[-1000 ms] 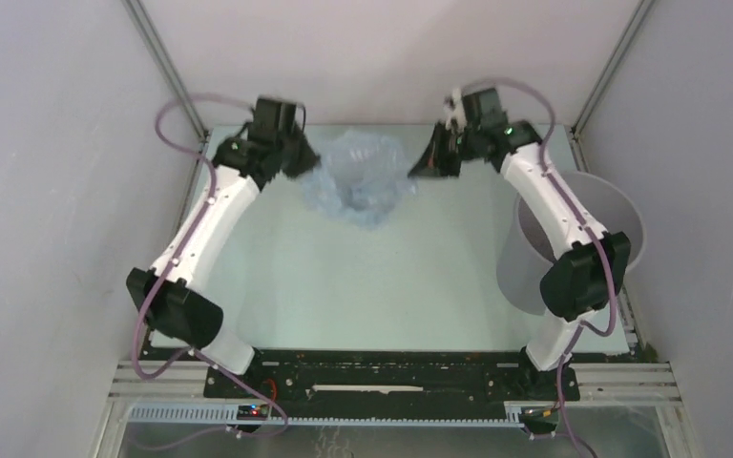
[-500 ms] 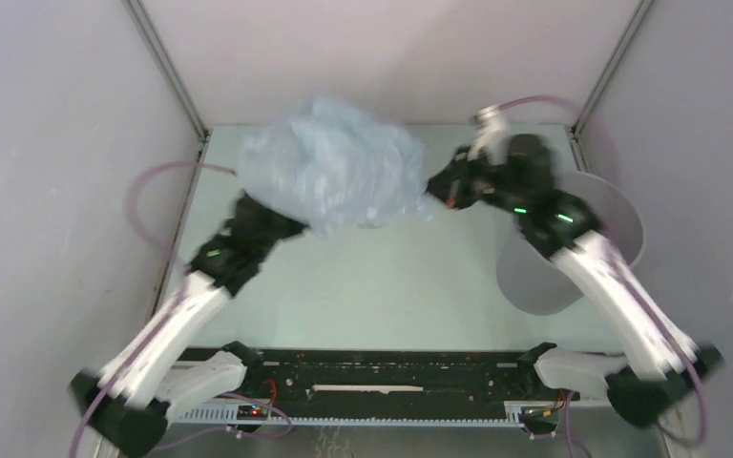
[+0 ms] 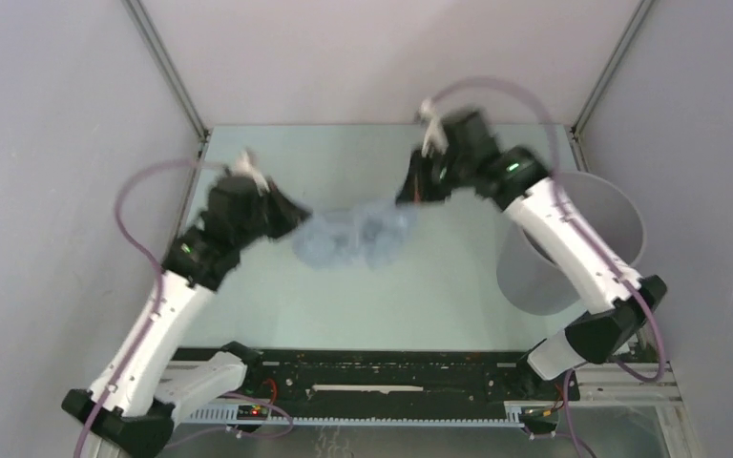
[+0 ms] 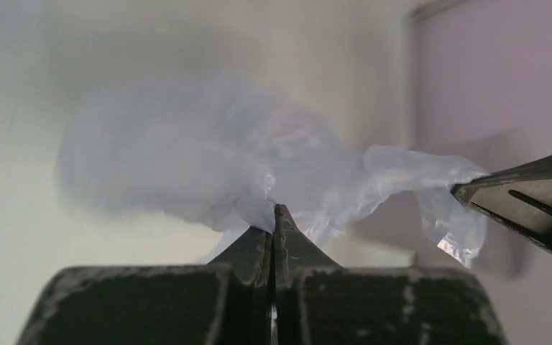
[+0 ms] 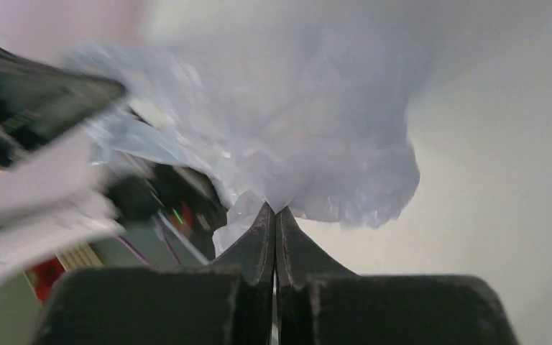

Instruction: Put the trash bags into the trash bin

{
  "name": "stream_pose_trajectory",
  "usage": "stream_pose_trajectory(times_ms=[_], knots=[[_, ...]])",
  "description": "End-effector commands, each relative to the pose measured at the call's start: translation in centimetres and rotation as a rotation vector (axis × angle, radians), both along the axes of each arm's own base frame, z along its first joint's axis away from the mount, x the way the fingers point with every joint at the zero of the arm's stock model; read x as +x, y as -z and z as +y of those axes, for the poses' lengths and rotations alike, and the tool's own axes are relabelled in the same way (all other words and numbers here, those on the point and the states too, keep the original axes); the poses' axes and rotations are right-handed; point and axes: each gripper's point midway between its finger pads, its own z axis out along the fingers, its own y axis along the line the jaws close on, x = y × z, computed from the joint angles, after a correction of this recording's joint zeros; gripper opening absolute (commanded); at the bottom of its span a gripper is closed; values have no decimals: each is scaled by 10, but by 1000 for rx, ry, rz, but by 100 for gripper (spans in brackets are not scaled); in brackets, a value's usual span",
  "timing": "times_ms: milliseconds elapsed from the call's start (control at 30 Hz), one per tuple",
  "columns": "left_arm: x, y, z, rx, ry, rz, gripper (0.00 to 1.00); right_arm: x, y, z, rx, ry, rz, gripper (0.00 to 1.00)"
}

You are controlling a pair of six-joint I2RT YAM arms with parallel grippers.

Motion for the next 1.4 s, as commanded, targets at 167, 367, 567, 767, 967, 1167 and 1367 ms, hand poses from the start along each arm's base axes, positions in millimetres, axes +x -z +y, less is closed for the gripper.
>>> stream_pose_trajectory(times_ms=[167,367,567,767,967,1167,1367], knots=[[-8,-354,24,-202,-47,-815,0,-27,-320,-17,436,-36,-764,0],[28,-167,32,-30,-148,-472,0,0,-175,-14,328,22,-559,0],[-23,102,18,74,-29,98,0,-43,54,-18,31,-43,10,0],[-44,62,20,-111,-73,-82,0,-64,34,-15,58,-66,-49,0],[14,-104,13,-104,-34,-295,0,3,-109,-9,300,-14,-149,0],[-14,-397,-1,-319,119,-870,0,-28,-349,-28,567,-108,-690,0],[-1,-329,15,-300,-10,-816,0,-18,-278,-20,629,-77,-696,0]])
